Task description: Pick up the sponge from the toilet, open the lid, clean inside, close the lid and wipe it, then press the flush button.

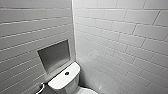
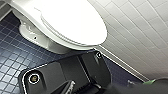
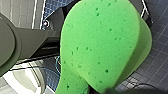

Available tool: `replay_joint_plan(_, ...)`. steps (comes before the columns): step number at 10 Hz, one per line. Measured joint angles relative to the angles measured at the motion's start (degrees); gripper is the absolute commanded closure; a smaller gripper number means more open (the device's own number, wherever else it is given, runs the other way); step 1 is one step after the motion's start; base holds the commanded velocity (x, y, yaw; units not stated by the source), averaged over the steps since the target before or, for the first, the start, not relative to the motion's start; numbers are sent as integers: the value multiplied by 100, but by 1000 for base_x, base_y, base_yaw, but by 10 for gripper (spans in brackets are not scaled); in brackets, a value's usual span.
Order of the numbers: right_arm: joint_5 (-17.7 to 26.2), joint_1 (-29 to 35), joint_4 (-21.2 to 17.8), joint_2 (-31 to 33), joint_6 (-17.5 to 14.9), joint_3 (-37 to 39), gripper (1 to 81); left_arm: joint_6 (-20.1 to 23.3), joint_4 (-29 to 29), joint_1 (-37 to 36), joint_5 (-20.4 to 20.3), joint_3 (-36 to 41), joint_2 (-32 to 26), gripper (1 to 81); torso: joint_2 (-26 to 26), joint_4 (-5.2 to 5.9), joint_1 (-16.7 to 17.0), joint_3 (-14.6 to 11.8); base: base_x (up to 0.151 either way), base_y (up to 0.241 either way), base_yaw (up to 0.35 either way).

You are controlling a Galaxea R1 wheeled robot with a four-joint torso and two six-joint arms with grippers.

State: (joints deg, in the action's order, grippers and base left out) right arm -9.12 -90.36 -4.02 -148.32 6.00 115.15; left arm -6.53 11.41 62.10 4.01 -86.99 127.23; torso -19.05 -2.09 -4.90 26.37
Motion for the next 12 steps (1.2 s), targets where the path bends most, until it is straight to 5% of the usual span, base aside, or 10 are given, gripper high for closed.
replay_joint_plan(4,-28,65,-7,0,0,1,811,-60,-393,-1230,679,563,-215,10,6,0,-6,419,0,0,0)
replay_joint_plan(11,-30,111,-20,-55,0,12,811,-85,-1447,-3129,1931,968,-290,10,15,0,-13,422,0,0,0)
replay_joint_plan(12,-30,128,-20,-61,0,12,811,-88,-1570,-3368,2027,965,-249,811,15,0,-13,422,0,0,0)
